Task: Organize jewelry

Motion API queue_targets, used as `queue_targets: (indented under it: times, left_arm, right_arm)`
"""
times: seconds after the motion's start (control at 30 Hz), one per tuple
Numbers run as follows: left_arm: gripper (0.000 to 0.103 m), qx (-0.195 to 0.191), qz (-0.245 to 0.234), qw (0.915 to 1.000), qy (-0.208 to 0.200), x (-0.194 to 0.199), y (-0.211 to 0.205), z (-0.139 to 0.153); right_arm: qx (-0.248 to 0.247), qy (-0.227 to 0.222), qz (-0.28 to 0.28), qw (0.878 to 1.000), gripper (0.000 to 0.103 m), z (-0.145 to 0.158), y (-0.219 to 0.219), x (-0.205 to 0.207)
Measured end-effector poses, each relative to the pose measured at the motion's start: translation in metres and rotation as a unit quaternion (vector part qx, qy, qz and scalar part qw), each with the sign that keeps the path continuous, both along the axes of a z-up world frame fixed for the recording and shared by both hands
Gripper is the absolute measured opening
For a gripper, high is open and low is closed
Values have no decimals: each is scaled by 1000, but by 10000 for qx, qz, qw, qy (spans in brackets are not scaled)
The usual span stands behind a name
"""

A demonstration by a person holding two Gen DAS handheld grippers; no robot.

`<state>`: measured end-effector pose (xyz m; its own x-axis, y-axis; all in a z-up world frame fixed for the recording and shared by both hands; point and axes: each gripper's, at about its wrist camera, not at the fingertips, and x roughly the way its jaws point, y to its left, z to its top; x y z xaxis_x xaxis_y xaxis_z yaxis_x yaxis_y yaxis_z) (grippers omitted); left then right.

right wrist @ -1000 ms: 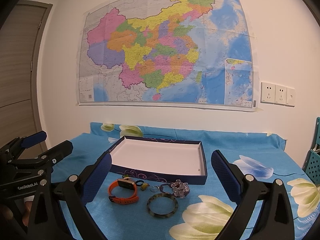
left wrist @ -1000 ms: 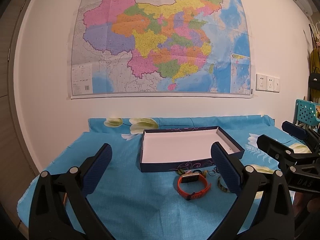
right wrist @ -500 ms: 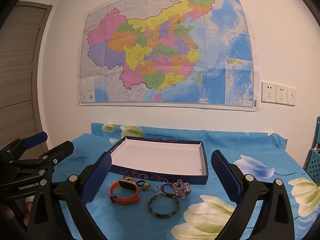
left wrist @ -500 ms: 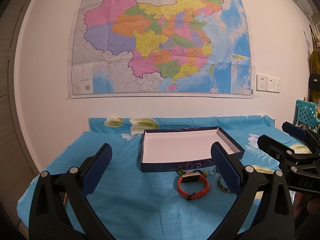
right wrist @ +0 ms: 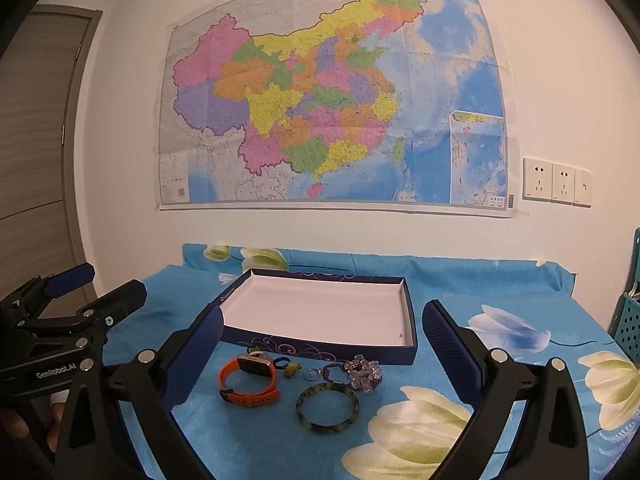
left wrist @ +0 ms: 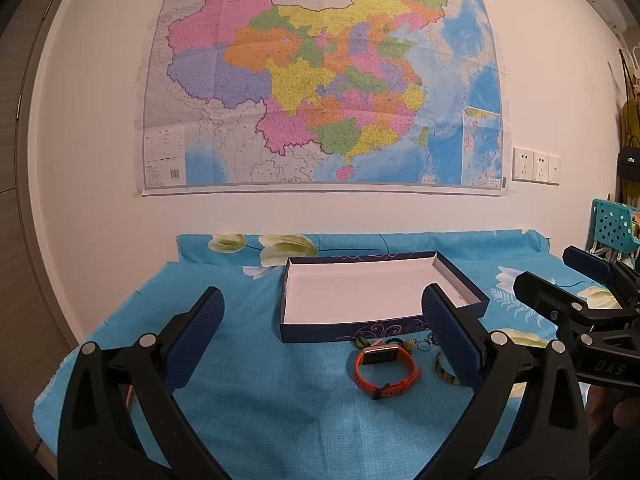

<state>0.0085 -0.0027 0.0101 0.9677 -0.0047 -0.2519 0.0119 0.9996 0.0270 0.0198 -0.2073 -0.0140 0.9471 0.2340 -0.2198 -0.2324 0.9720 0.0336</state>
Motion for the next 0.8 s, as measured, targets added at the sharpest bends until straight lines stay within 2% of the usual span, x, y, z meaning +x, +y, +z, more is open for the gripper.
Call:
queue_targets:
  times: [0.8]
  left_arm:
    - [97,-16,2,10000,-3,1,0,2]
  right_arm:
    - [41,40,5,10000,96,-1,-2,1]
